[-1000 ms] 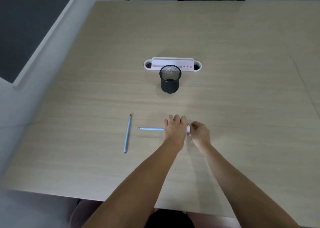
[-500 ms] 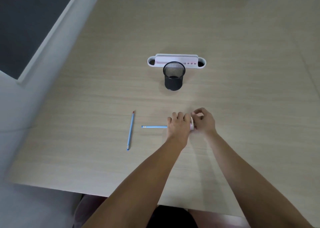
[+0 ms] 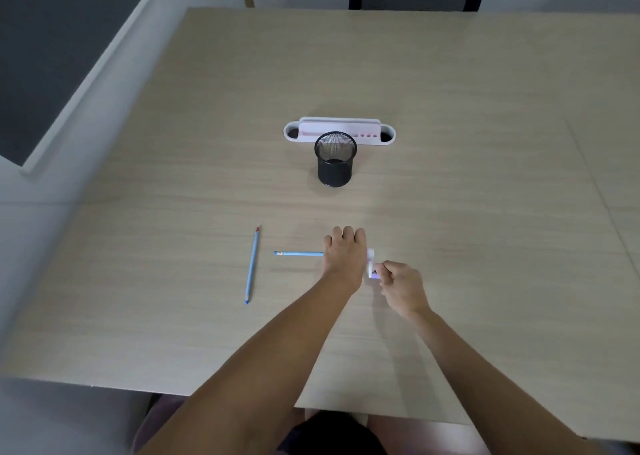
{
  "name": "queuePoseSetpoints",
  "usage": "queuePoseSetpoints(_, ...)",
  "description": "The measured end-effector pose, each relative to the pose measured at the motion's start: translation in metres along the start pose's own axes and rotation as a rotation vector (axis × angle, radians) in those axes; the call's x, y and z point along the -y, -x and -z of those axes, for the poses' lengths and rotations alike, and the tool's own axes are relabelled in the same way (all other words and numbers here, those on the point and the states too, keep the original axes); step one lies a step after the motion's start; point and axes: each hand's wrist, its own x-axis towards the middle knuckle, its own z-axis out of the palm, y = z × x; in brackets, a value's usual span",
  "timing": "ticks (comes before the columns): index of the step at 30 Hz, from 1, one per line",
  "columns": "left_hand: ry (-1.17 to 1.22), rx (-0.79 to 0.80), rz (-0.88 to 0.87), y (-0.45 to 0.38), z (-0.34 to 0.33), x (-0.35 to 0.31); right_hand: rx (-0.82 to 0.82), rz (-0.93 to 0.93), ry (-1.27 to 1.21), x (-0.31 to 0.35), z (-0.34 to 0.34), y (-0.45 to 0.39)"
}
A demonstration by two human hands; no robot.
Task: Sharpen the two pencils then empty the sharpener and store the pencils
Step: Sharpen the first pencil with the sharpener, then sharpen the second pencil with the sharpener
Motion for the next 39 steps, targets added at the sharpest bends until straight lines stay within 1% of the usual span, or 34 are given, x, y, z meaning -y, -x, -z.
queuePoseSetpoints(2, 0.095, 0.063, -0.045, -0.002, 0.002, 0.008, 0.08, 0.035, 0.077, 0.008, 0.016, -0.004)
queuePoseSetpoints(5, 0.486, 0.199, -0.109, 0.002, 0.012, 0.03, 0.232, 0.158, 0.118, 0.032, 0.034, -0.007)
queuePoseSetpoints(6, 0.557, 0.205, -0.104, 0.006, 0.016, 0.039, 0.278, 0.195, 0.136, 0.041, 0.035, -0.008)
queuePoseSetpoints(7, 0.58, 0.193, -0.079, 0.008, 0.018, 0.049, 0.311, 0.228, 0.152, 0.051, 0.034, -0.009)
queuePoseSetpoints(9, 0.54, 0.178, -0.03, 0.012, 0.016, 0.066, 0.335, 0.255, 0.165, 0.061, 0.027, -0.012)
queuePoseSetpoints(11, 0.505, 0.204, 0.003, 0.017, 0.008, 0.076, 0.308, 0.257, 0.193, 0.07, 0.022, -0.012)
queuePoseSetpoints(15, 0.568, 0.247, 0.006, 0.02, -0.007, 0.08, 0.278, 0.259, 0.257, 0.079, 0.018, -0.008)
queuePoseSetpoints(18, 0.535, 0.21, -0.023, 0.017, -0.012, 0.084, 0.269, 0.246, 0.281, 0.077, 0.018, -0.009)
queuePoseSetpoints(22, 0.458, 0.108, 0.038, 0.017, -0.019, 0.09, 0.258, 0.251, 0.338, 0.08, 0.017, -0.011)
queuePoseSetpoints(24, 0.392, 0.091, 0.1, 0.017, -0.019, 0.092, 0.248, 0.242, 0.351, 0.079, 0.016, -0.012)
queuePoseSetpoints(26, 0.338, 0.099, 0.2, 0.021, -0.019, 0.1, 0.246, 0.235, 0.36, 0.079, 0.015, -0.012)
queuePoseSetpoints(30, 0.43, 0.085, 0.322, 0.032, -0.034, 0.116, 0.235, 0.238, 0.363, 0.078, 0.013, -0.012)
queuePoseSetpoints(34, 0.419, 0.095, 0.369, 0.035, -0.04, 0.116, 0.229, 0.231, 0.349, 0.074, 0.011, -0.012)
queuePoseSetpoints(37, 0.493, 0.063, 0.526, 0.036, -0.037, 0.117, 0.216, 0.236, 0.342, 0.073, 0.01, -0.012)
queuePoseSetpoints(39, 0.474, 0.053, 0.623, 0.036, -0.035, 0.117, 0.211, 0.241, 0.337, 0.072, 0.009, -0.012)
